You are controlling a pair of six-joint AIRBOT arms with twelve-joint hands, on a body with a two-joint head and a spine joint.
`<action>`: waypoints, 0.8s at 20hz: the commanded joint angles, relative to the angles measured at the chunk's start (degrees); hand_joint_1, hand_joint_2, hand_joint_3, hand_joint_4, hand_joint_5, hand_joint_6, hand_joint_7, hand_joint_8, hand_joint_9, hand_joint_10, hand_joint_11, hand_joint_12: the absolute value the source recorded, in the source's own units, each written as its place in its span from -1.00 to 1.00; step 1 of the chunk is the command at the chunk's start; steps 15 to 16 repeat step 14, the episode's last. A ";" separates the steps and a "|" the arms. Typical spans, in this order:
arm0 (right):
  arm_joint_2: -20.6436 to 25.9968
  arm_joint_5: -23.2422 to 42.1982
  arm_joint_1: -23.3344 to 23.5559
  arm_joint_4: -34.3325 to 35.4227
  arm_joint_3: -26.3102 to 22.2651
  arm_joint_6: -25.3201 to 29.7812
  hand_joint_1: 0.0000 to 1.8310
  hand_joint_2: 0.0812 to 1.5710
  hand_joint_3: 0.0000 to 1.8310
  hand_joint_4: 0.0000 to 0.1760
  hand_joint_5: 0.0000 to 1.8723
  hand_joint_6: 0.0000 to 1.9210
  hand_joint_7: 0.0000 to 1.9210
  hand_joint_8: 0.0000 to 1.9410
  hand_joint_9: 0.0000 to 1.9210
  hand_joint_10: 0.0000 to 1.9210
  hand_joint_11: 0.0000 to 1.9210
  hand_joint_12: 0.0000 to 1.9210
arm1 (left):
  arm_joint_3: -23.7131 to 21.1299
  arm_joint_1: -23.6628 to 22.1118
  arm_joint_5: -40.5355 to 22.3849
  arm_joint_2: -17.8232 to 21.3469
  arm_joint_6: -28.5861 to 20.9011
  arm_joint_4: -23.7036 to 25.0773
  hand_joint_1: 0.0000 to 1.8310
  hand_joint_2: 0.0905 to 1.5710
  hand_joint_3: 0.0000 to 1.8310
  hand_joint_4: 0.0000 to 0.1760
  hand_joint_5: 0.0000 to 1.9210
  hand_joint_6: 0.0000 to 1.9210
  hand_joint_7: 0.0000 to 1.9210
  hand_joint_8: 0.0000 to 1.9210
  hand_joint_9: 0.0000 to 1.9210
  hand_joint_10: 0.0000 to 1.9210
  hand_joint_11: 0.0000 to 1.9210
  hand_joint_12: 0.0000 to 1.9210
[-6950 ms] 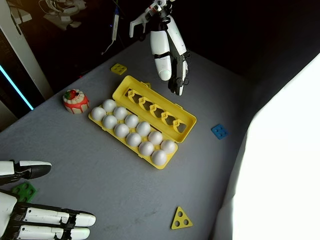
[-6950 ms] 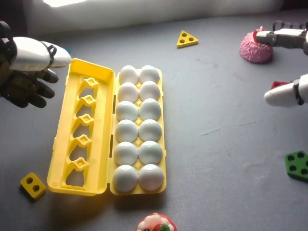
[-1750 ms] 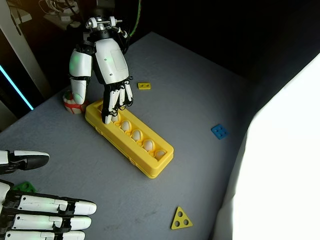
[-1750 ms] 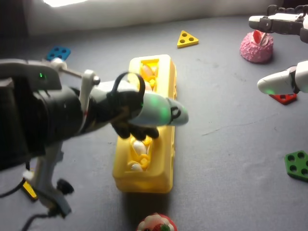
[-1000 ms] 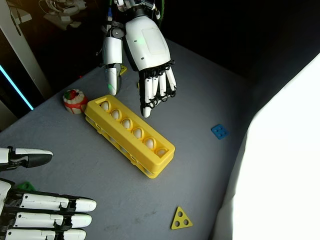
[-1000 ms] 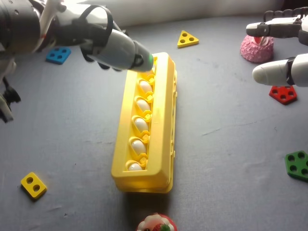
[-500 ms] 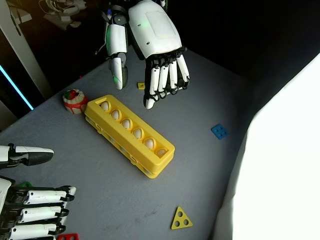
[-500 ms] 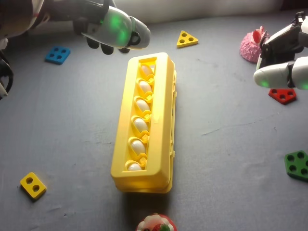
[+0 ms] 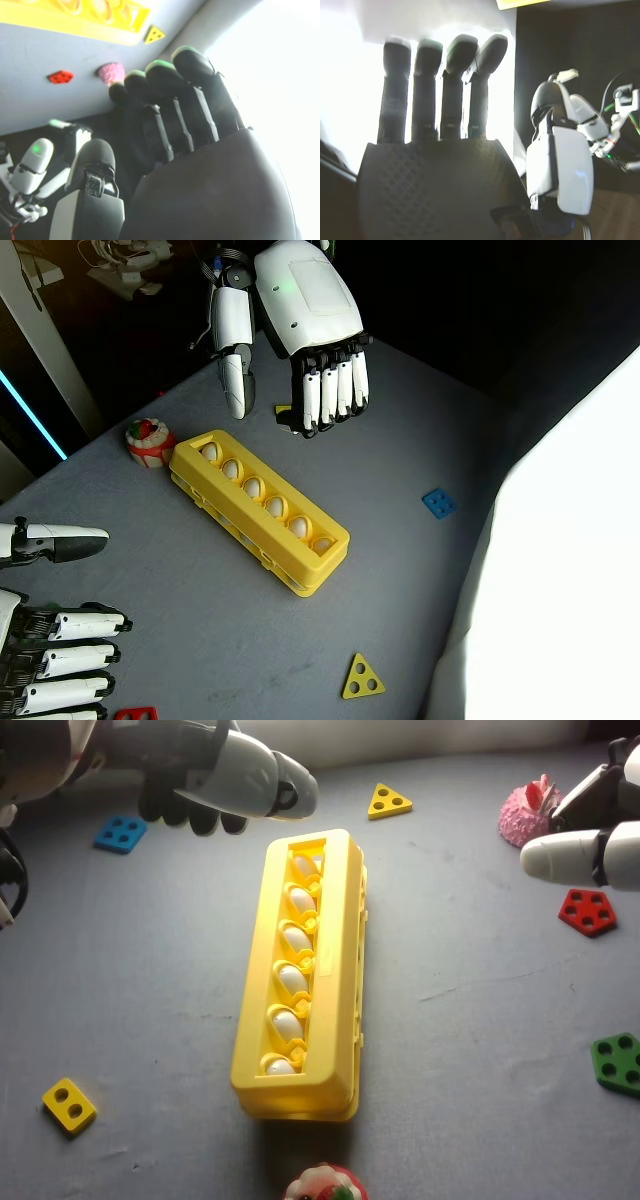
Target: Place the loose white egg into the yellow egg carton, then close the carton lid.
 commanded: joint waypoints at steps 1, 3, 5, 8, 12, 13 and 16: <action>0.63 8.11 0.33 -1.60 -0.01 0.43 -0.89 0.50 -1.00 -0.23 0.32 0.93 0.43 0.94 0.45 1.00 0.43 1.00 | 0.17 -0.79 2.93 0.18 -0.01 3.05 -0.88 0.65 -1.00 -1.00 0.07 0.97 0.22 0.98 0.23 1.00 0.18 1.00; 0.71 11.66 -0.15 -6.58 0.04 1.37 -0.91 0.52 -0.99 0.95 0.41 1.00 0.53 1.00 0.58 1.00 0.60 1.00 | 0.30 -0.80 2.97 0.18 -0.02 3.37 -0.89 0.65 -1.00 -1.00 0.16 1.00 0.34 1.00 0.37 1.00 0.35 1.00; 0.77 12.04 -0.32 -11.70 0.33 5.84 -0.94 0.56 -0.98 1.00 0.50 1.00 0.64 1.00 0.70 1.00 0.73 1.00 | 0.34 -0.74 2.95 0.21 -0.02 3.50 -0.91 0.66 -1.00 -1.00 0.23 1.00 0.39 1.00 0.42 1.00 0.42 1.00; 0.76 12.30 -0.45 -15.64 0.33 7.00 -0.96 0.58 -0.98 1.00 0.57 1.00 0.69 1.00 0.74 1.00 0.80 1.00 | 0.26 -0.56 2.98 0.25 -0.01 3.74 -0.99 0.66 -1.00 -1.00 0.29 1.00 0.43 1.00 0.46 1.00 0.47 1.00; 0.74 12.30 -0.75 -15.64 0.33 7.11 -0.96 0.58 -0.99 1.00 0.57 1.00 0.66 1.00 0.71 1.00 0.78 1.00 | 0.20 -0.50 3.05 0.29 -0.01 3.86 -1.00 0.64 -1.00 -1.00 0.29 1.00 0.43 1.00 0.45 1.00 0.46 1.00; 0.74 12.30 -0.78 -15.64 0.33 7.17 -0.96 0.58 -0.99 1.00 0.56 1.00 0.65 1.00 0.70 1.00 0.77 1.00 | 0.21 -0.48 3.10 0.30 -0.01 3.87 -1.00 0.64 -1.00 -1.00 0.29 1.00 0.42 1.00 0.44 1.00 0.46 1.00; 0.74 12.30 -0.80 -15.64 0.33 7.35 -0.96 0.58 -0.99 1.00 0.56 1.00 0.65 1.00 0.70 1.00 0.77 1.00 | 0.21 -0.46 3.13 0.31 -0.01 3.87 -1.00 0.64 -1.00 -1.00 0.29 1.00 0.42 1.00 0.44 1.00 0.46 1.00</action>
